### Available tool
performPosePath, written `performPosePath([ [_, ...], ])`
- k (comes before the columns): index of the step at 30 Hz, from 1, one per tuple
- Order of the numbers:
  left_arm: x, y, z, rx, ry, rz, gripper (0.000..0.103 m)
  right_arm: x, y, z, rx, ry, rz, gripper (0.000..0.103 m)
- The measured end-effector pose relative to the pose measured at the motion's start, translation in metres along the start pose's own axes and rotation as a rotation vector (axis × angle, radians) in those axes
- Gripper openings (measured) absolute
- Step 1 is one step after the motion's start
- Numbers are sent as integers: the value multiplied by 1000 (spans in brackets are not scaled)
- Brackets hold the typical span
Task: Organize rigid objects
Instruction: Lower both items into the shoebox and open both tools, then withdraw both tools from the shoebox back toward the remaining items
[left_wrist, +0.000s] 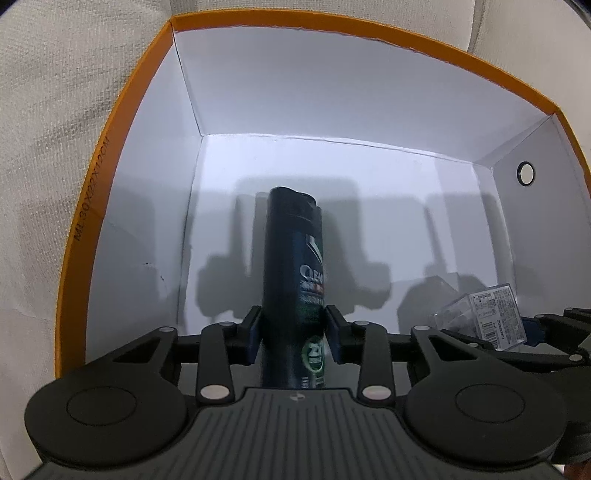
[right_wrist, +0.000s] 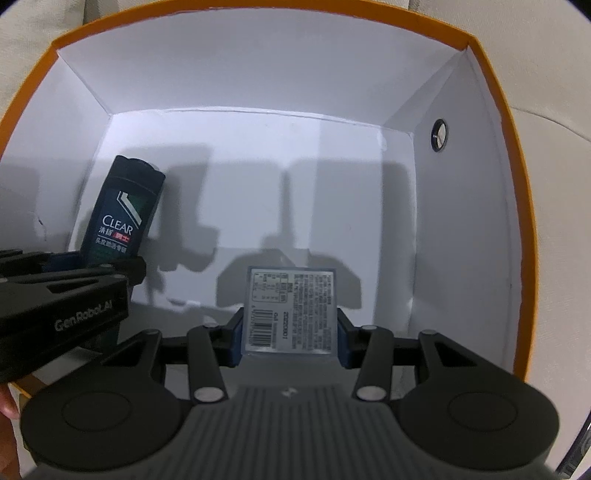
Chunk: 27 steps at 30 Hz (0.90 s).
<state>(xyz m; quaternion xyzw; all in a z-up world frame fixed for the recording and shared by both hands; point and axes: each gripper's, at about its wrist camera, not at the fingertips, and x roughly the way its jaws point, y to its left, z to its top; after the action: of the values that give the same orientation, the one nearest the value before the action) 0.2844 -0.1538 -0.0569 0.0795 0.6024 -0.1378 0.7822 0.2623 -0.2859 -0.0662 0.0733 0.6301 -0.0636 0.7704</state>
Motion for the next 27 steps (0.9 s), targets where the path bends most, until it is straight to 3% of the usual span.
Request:
performPosePath([
  [1, -1, 0, 0, 5, -8, -4, 40, 3, 3, 3, 0, -4, -3, 48],
  [5, -8, -1, 2, 9, -34, -10, 68, 3, 7, 4, -2, -17, -17, 49],
  [11, -14, 1, 2, 1, -35, -10, 69, -5, 7, 2, -18, -55, -13, 53],
  [16, -40, 7, 3, -9, -86, -39, 67, -30, 9, -4, -43, -130, -11, 56],
  [19, -70, 11, -5, -9, -137, -66, 65, -61, 11, -10, -51, -205, -5, 56],
  [22, -110, 14, -20, 29, -209, -42, 66, -94, 15, -20, -53, -258, -6, 59],
  [27, -172, 24, -70, 50, -320, -34, 73, -146, 22, -56, -55, -297, -1, 61],
])
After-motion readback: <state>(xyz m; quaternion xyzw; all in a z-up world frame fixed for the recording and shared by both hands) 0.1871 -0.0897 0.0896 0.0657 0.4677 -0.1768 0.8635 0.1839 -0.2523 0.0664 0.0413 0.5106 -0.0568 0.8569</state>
